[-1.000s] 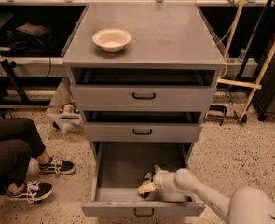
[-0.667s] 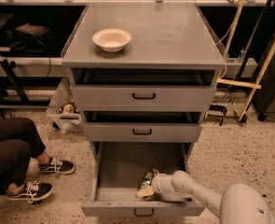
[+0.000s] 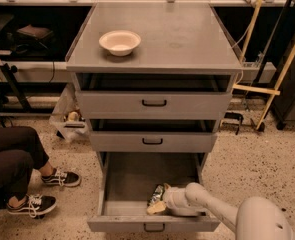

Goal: Pick green can from bottom drawer and place on counter

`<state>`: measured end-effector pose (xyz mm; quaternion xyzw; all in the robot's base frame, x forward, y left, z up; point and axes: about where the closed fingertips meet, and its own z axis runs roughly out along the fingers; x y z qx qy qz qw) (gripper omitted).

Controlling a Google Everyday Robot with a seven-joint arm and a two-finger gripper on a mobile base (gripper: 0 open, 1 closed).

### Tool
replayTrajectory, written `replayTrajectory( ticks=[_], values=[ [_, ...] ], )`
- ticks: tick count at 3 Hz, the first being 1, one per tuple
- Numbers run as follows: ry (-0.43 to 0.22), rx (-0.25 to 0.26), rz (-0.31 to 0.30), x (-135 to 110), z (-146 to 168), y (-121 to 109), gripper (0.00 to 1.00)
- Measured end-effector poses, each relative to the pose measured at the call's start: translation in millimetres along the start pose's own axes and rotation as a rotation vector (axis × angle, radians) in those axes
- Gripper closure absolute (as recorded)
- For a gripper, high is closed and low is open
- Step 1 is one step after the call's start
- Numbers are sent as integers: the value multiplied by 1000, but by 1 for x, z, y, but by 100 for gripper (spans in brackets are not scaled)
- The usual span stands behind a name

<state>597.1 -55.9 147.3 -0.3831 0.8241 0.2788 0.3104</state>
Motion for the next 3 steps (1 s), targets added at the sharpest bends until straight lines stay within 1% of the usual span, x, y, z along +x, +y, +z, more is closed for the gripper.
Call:
replayTrajectory(
  ticks=[1,2,3],
  values=[
    [-1,-1,-1,1,1,2,0],
    [-60,56,53,0,19,-3,0],
    [-77,75,69,-1,26,-3,0]
  ],
)
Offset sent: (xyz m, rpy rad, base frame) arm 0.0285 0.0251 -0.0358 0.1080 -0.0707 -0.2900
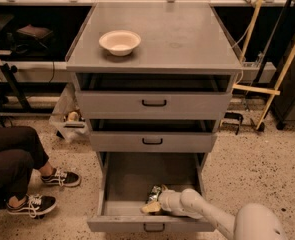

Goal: Pick green can from bottom drawer and place on counter

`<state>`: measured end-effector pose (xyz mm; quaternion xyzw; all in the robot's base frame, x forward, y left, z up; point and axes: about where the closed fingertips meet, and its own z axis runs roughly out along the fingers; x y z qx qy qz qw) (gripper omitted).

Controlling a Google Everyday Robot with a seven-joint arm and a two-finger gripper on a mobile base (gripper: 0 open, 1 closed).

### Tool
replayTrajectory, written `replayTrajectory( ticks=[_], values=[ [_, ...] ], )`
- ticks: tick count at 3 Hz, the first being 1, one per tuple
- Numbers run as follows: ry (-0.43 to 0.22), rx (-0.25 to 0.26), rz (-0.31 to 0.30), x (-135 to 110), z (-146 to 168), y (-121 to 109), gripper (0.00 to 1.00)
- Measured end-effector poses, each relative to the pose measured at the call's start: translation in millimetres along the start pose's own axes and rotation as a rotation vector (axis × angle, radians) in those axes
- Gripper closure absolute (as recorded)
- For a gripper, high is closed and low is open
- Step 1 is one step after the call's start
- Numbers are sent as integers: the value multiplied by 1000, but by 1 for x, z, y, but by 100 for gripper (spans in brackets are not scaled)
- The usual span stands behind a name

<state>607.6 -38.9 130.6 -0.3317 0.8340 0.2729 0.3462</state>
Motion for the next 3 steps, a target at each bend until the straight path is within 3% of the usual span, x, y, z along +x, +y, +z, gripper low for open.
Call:
replayTrajectory(
  ticks=[1,3],
  values=[
    [0,0,0,0,0,0,0],
    [0,0,0,0,0,0,42]
  ],
)
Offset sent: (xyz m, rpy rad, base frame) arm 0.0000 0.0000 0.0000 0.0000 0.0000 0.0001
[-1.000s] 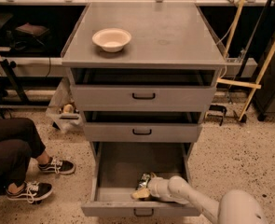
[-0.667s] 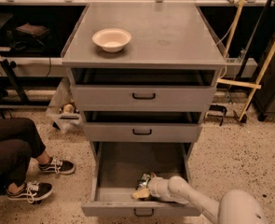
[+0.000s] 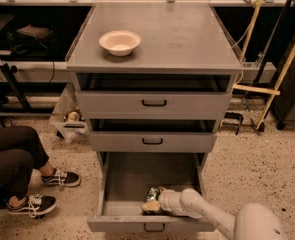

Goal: Pick green can from bottom drawer and place on counter

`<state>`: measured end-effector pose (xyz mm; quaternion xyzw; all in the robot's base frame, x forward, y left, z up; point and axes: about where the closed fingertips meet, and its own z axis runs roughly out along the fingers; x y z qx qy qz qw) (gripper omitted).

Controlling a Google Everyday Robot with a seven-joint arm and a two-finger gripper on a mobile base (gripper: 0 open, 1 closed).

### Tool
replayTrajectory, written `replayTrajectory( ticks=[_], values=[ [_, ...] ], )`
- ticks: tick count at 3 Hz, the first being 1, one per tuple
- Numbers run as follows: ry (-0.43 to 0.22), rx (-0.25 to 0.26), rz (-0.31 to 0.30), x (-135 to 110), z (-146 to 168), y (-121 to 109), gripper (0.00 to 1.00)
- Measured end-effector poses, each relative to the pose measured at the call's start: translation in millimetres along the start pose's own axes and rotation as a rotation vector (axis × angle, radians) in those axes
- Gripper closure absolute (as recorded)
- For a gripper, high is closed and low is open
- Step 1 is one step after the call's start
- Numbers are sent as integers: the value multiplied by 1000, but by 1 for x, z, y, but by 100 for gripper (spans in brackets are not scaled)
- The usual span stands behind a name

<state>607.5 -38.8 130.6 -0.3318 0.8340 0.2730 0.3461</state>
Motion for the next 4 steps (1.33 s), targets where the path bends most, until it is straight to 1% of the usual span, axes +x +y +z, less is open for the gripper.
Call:
replayTrajectory(
  ticks=[1,2,3,4],
  values=[
    [9,-29,9,2,3,3,65],
    [-45,-83,9,-28,-15,5,88],
    [-175,-62,-26,-98,-71,-2,100],
    [-298,28,-68,-170,-158,-6,100]
  ],
)
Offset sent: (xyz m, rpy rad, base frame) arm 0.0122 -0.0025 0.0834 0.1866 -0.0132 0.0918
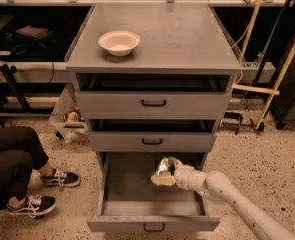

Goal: Pick green can from bottom drawer and place on counter

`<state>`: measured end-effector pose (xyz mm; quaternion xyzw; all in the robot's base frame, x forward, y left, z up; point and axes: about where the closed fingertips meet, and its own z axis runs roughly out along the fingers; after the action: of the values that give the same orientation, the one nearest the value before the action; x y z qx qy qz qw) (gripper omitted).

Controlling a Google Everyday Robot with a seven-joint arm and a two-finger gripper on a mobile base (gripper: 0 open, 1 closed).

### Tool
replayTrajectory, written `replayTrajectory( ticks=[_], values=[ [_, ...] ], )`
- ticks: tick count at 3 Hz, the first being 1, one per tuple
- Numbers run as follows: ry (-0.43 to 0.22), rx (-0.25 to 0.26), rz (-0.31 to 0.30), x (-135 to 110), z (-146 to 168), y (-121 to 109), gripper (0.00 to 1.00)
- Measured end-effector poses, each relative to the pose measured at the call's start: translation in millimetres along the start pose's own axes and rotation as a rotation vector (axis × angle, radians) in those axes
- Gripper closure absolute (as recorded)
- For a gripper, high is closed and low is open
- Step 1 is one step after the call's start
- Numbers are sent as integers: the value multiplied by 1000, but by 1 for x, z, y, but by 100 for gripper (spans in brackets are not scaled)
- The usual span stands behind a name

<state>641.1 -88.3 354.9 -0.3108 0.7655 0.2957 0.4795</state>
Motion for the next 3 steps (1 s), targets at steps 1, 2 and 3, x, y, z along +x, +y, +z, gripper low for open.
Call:
replayTrajectory(
  ticks=[1,2,3],
  values=[
    [-46,93,-48,-77,-78,-17,100],
    [-61,185,-68,-157,-147,-40,100],
    [-59,201,-110,-187,-159,-42,100]
  ],
)
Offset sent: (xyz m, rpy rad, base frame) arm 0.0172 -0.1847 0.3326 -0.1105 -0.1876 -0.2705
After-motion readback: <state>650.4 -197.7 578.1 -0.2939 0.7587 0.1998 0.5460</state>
